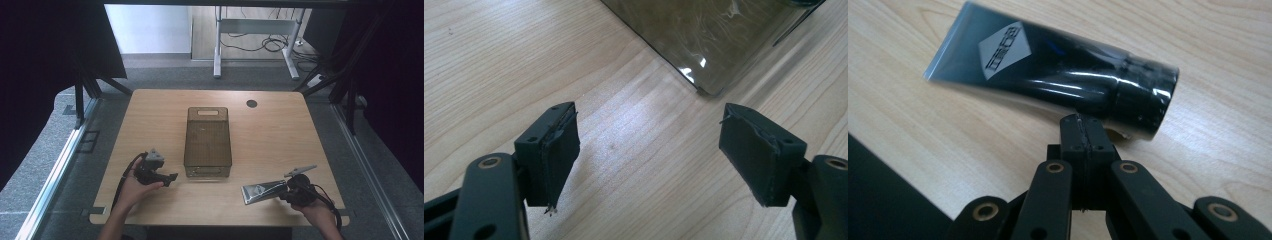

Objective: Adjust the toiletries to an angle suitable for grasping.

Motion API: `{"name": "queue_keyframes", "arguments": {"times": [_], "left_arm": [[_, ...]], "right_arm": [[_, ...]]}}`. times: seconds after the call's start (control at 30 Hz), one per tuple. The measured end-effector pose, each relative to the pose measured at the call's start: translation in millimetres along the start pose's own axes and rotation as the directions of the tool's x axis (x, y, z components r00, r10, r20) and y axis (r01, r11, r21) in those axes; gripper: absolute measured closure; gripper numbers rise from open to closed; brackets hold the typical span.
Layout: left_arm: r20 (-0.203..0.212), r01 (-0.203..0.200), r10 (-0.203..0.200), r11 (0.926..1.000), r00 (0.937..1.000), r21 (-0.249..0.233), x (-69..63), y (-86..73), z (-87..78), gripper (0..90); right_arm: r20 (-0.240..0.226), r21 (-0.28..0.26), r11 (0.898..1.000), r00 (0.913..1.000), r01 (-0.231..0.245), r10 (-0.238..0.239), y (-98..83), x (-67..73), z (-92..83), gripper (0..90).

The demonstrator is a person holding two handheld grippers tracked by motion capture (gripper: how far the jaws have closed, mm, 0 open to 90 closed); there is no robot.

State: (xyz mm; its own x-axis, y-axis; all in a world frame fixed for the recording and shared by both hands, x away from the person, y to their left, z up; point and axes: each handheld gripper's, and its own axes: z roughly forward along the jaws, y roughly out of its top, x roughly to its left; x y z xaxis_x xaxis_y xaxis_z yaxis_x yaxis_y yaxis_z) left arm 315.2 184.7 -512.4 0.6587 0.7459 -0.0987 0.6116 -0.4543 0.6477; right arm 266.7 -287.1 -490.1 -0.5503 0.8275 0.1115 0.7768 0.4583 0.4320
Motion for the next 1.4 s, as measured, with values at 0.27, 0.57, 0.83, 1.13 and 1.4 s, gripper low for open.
{"name": "queue_keyframes", "arguments": {"times": [0.27, 0.57, 0.83, 1.13, 1.4], "left_arm": [[0.0, 0.001, -0.001, 1.0, 1.0, -0.001, 0.3, 0.0, -0.7, 24.5], [0.004, -0.002, 0.002, 1.0, 1.0, -0.003, 0.2, 0.2, -1.6, 24.5], [0.004, 0.0, 0.0, 1.0, 1.0, -0.001, 0.4, 0.0, -1.5, 24.5], [0.004, 0.007, -0.007, 1.0, 1.0, -0.004, 1.2, -0.2, -1.4, 24.5], [0.006, 0.0, 0.0, 1.0, 1.0, 0.001, -1.8, 0.8, -1.7, 24.4]], "right_arm": [[0.022, -0.004, 1.0, 0.9996, -0.019, 0.019, 14.8, -9.7, 3.6, 89.8], [0.034, -0.016, 0.999, 0.9989, -0.032, 0.032, 34.6, -16.8, 13.2, 89.8], [0.031, -0.015, 0.999, 0.9988, -0.037, 0.037, 51.8, -18.9, 24.3, 89.8], [0.051, -0.05, 0.999, 0.9987, -0.001, 0.003, 59.2, -7.7, 11.7, 89.8], [-0.006, -0.038, 0.997, 0.9973, 0.073, -0.073, 49.0, 20.7, 4.7, 89.8]]}}
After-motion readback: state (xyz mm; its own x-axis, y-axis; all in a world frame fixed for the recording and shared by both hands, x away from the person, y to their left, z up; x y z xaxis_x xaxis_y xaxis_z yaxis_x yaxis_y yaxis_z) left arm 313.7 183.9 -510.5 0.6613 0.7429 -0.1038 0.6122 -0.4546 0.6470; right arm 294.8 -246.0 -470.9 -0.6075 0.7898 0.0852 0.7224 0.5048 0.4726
